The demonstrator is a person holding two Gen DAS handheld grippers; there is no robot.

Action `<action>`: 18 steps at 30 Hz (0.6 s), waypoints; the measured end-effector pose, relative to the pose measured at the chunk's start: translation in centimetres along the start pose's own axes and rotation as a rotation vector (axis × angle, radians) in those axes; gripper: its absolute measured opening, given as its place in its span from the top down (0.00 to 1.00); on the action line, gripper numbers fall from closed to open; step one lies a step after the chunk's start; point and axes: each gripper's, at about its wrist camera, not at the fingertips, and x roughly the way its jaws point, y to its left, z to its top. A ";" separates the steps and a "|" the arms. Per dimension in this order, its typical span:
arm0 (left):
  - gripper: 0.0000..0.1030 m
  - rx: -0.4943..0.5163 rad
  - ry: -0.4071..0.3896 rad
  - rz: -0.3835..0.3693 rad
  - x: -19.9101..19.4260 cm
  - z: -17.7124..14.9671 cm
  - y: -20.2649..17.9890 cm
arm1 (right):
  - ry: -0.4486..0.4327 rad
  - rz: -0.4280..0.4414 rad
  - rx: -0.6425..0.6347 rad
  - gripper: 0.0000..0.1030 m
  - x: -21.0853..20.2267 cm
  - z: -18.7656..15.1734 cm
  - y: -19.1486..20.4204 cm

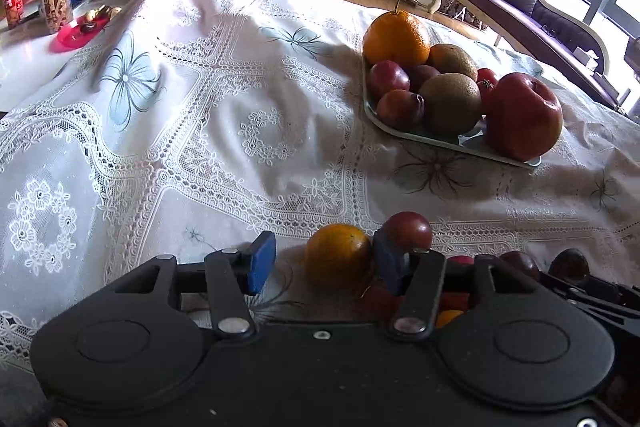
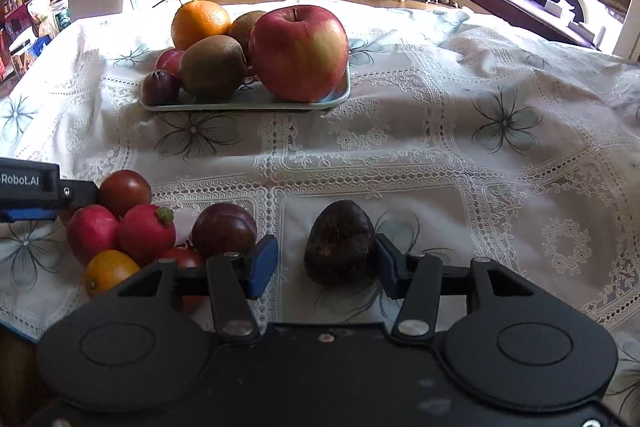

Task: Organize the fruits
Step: 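Move the left gripper to a red plum while the right gripper moves to another fig, then grasp the red plum with the left gripper while the right gripper grasps the dark fig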

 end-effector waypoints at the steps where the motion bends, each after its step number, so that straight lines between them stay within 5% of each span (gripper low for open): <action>1: 0.41 -0.011 0.007 -0.011 0.0 0.1 0.2 | 0.001 0.012 0.016 0.48 0.1 0.0 -0.4; 10: 0.44 -0.050 -0.001 -0.087 -0.7 -0.7 1.7 | -0.019 0.056 0.087 0.49 -0.2 -0.4 -1.4; 18: 0.47 0.121 -0.082 0.021 -1.2 -1.5 -1.1 | -0.031 0.078 0.121 0.49 -0.6 -0.6 -1.8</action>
